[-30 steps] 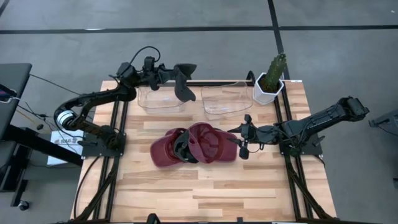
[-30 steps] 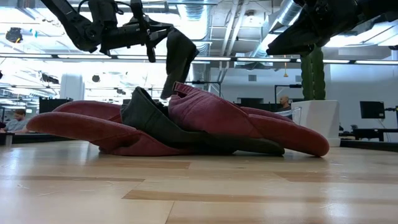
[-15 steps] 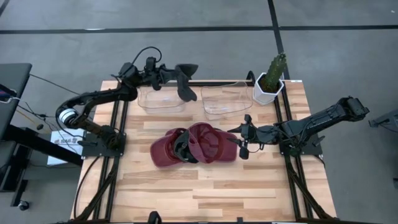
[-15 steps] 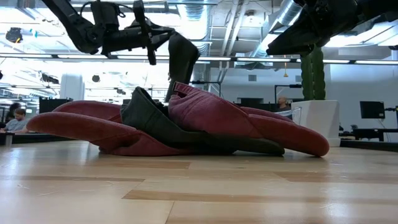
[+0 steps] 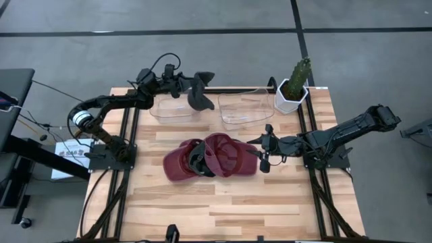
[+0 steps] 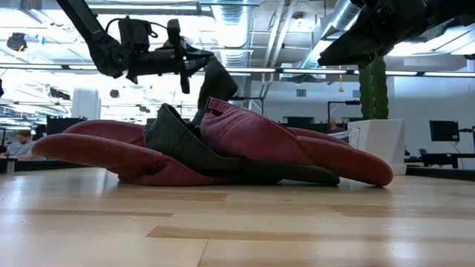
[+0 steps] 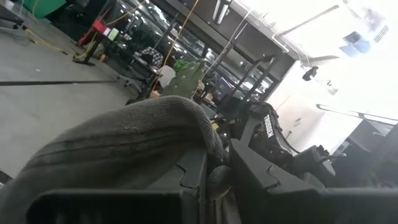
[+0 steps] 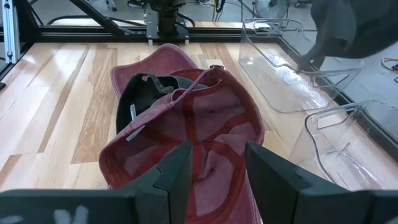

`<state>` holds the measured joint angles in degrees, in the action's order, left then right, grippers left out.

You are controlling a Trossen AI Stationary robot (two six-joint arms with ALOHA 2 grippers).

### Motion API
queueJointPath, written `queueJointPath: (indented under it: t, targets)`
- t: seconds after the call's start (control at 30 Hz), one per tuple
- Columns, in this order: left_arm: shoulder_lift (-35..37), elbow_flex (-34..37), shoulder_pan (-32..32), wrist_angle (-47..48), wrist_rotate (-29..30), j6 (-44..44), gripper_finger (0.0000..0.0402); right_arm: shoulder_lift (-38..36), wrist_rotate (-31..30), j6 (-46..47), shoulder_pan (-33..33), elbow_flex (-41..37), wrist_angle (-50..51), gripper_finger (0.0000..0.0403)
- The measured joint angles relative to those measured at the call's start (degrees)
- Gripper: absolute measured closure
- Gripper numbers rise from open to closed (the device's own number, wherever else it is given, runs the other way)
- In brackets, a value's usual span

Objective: Pick & Place hat
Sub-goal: Put the black cap into the left transparent bin

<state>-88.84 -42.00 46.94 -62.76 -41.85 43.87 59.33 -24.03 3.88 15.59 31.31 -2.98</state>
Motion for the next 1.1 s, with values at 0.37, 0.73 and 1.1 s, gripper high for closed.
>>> queueJointPath:
  t: [0.37, 0.73, 1.1]
  targets:
    - [2.2, 0.0, 0.0, -0.7, -2.4, 1.6, 0.0342, 0.0, 0.0, 0.1, 0.0, 0.0, 0.6, 0.0262]
    - [2.2, 0.0, 0.1, 0.0, -5.1, 1.4, 0.0350, 0.0, 0.0, 0.1, 0.0, 0.0, 0.6, 0.0262]
    - [2.1, 1.7, 0.0, 1.0, -5.8, 1.5, 0.0350, 0.0, 0.0, 0.2, 0.0, 0.0, 0.6, 0.0262]
